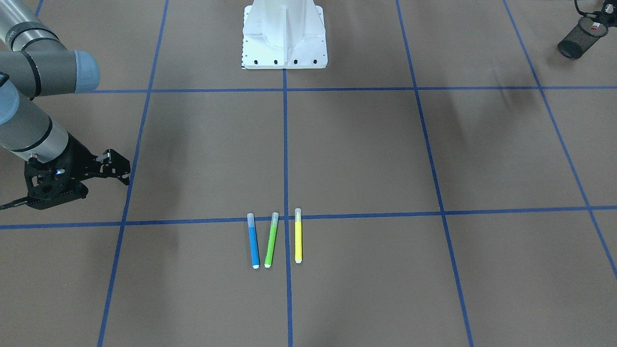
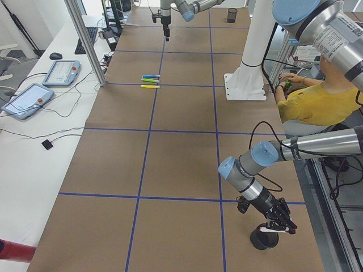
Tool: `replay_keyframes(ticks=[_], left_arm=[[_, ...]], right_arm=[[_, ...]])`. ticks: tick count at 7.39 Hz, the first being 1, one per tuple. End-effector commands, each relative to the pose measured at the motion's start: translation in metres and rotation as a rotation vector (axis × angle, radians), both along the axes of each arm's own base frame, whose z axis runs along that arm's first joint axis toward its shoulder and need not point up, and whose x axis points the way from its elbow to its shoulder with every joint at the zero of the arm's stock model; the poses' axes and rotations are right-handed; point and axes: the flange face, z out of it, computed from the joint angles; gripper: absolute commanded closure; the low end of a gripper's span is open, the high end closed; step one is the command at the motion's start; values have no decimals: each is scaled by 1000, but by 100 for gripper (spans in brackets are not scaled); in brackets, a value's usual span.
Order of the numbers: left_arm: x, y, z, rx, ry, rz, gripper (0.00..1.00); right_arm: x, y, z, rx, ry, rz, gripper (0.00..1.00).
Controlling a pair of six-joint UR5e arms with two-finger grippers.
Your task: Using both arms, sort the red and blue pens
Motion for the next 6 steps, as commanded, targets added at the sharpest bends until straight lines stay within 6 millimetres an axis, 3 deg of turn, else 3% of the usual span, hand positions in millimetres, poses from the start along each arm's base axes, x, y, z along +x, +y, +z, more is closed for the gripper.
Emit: replay_keyframes(ticks=[1, 4, 5, 6], left_arm=[[-5, 7, 12, -31, 13, 20, 100], [-10, 17, 40, -33, 48, 22, 100], [-9, 18, 39, -46, 68, 8, 96], [-7, 19, 38, -54, 92, 11, 86]], right_arm=[[-1, 0, 0, 0, 0, -2, 1], [-3, 1, 0, -3, 0, -2, 1], [-4, 2, 0, -2, -1, -5, 1], [-5, 3, -1, 1, -5, -4, 1]])
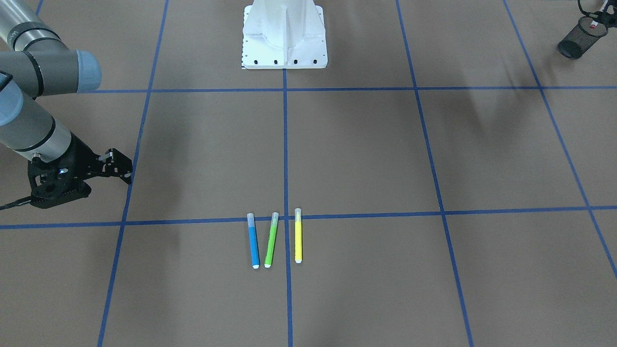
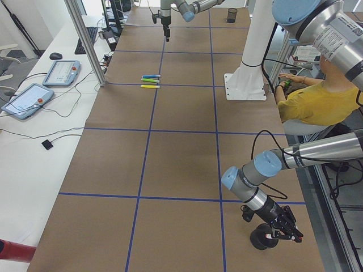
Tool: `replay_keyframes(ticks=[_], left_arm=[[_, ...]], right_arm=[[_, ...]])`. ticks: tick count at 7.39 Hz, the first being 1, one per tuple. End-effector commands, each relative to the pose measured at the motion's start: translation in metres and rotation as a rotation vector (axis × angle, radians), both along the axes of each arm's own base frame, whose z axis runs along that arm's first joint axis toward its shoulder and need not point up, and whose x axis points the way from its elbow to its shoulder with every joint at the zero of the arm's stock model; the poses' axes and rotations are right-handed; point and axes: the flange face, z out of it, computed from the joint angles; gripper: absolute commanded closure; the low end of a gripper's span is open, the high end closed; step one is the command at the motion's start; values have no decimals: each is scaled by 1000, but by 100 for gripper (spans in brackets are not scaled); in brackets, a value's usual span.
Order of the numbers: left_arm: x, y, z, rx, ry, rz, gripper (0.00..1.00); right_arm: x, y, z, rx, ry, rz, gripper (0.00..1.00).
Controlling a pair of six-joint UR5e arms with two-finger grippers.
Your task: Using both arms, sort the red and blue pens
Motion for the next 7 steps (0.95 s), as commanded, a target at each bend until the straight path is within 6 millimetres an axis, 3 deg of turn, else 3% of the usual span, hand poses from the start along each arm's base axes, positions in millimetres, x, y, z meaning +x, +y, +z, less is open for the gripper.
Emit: replay_keyframes(ticks=[1, 2, 7], left_arm=[[2, 1, 1, -12, 33, 0, 6], [1, 1, 1, -12, 33, 0, 0], [7, -1, -6, -13, 94, 10, 0]], right_arm=[[-1, 0, 0, 1, -2, 0, 1], [-1, 0, 0, 1, -2, 0, 1], [-2, 0, -1, 2, -2, 0, 1]])
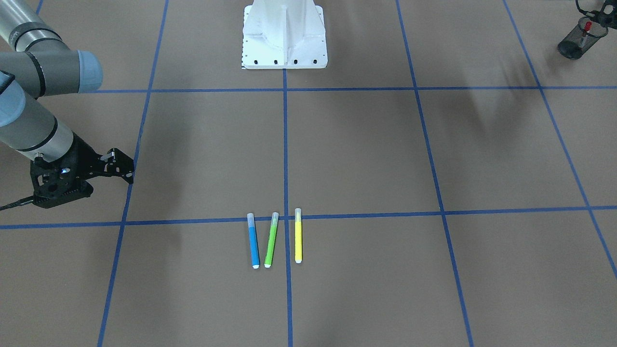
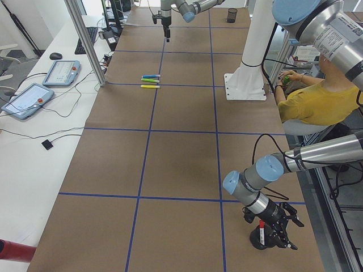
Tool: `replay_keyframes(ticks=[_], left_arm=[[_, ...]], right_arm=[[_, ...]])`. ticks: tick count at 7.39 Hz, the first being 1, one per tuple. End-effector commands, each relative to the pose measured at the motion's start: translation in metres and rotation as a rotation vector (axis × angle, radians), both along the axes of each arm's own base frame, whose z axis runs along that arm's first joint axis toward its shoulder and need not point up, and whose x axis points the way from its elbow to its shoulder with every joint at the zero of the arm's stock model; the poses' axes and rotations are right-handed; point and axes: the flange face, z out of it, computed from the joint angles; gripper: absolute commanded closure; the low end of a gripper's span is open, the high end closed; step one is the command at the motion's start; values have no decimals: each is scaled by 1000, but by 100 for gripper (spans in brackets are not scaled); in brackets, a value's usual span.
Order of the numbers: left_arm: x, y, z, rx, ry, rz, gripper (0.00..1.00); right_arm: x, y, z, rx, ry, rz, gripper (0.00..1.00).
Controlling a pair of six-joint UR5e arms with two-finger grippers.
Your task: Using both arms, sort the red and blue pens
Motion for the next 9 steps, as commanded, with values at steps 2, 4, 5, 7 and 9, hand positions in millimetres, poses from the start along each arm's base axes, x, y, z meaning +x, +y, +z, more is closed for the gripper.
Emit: replay_keyframes(ticks=[2, 4, 5, 7, 9], left_arm=[[22, -19, -49, 21, 94, -56, 0], [26, -41, -130, 16, 106, -168, 0], [23, -58, -157, 41, 122, -253, 0], [6, -111, -184, 173, 184, -431, 0], [-12, -160, -206, 295, 238, -537, 0]], right_arm=[[0, 0, 1, -1, 2, 1, 1], [0, -1, 3, -3, 5, 2, 1], [0, -2, 3, 2, 12, 8, 1], [0, -2, 3, 3, 13, 9, 1], [0, -2, 1, 6, 10, 9, 1]])
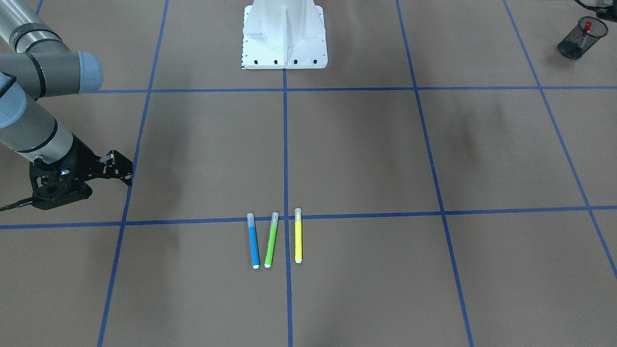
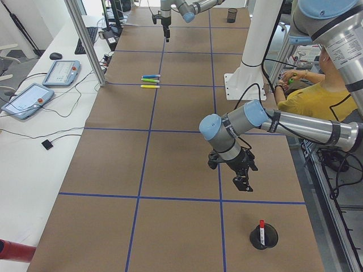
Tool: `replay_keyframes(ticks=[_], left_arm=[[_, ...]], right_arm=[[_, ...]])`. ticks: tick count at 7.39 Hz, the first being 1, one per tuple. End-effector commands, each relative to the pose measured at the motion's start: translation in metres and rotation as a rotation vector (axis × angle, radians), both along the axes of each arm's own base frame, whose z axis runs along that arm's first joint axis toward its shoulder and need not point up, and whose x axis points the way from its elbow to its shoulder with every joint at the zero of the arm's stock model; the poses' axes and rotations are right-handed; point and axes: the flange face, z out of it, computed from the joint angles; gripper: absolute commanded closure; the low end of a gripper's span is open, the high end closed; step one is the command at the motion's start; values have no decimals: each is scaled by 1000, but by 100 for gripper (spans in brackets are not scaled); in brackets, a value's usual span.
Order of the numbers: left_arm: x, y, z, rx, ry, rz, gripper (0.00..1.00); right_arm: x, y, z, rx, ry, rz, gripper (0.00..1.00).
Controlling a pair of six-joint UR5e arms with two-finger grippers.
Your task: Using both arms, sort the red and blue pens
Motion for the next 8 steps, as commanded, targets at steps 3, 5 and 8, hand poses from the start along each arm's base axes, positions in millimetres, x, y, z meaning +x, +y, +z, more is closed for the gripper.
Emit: replay_keyframes(ticks=[3, 5, 8], left_arm=[[-36, -82, 13, 198, 158, -269, 0], [-52, -105, 62, 261, 209, -454, 0], [-52, -131, 36, 235, 171, -607, 0]], right_arm=[[-7, 0, -11, 19, -13, -9, 1], [-12, -2, -22, 19, -24, -4, 1], [-70, -9, -80, -114, -74, 83, 1]])
